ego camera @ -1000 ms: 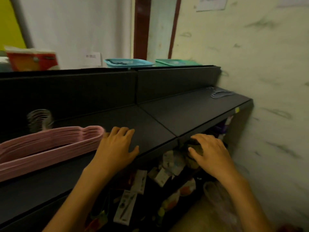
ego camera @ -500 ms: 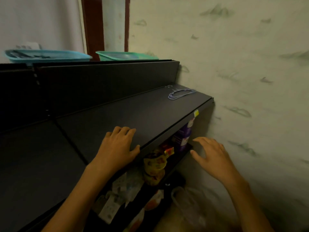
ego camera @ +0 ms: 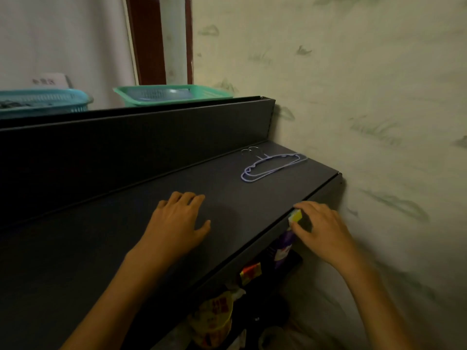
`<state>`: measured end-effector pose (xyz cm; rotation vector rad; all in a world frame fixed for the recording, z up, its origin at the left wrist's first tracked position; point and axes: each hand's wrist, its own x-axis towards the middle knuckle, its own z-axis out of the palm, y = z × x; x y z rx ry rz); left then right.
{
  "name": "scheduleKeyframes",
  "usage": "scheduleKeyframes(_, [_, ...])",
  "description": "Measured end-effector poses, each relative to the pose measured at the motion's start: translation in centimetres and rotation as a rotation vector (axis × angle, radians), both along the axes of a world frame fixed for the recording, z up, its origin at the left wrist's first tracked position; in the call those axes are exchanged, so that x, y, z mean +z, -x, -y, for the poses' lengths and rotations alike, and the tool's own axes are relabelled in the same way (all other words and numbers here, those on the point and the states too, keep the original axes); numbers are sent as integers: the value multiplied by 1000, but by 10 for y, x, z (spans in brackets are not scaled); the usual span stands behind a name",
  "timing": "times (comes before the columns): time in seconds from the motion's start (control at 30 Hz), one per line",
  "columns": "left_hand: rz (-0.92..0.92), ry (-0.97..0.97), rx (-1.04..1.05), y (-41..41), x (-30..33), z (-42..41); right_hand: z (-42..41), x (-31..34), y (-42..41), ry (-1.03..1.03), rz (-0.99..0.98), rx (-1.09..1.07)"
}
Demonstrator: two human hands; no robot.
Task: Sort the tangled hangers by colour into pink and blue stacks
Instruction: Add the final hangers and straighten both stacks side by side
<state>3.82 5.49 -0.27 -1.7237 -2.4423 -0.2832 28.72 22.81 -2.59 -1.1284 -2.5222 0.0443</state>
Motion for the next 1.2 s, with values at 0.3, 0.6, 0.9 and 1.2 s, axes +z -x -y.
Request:
scheduleKeyframes(0.3, [17, 5, 192, -18, 1, -123, -175, -5, 19, 96, 16, 198])
scheduleKeyframes(0.6, [86, 60, 257, -36, -8, -241, -298, -8, 44, 125, 37, 317])
scheduleKeyframes(0.9, [254, 65, 219, -28, -26, -317, -348, -14, 57, 168, -108, 409])
scheduleKeyframes(1.2, [270, -12, 192, -30, -22, -321, -362, -14, 55, 171, -194, 421])
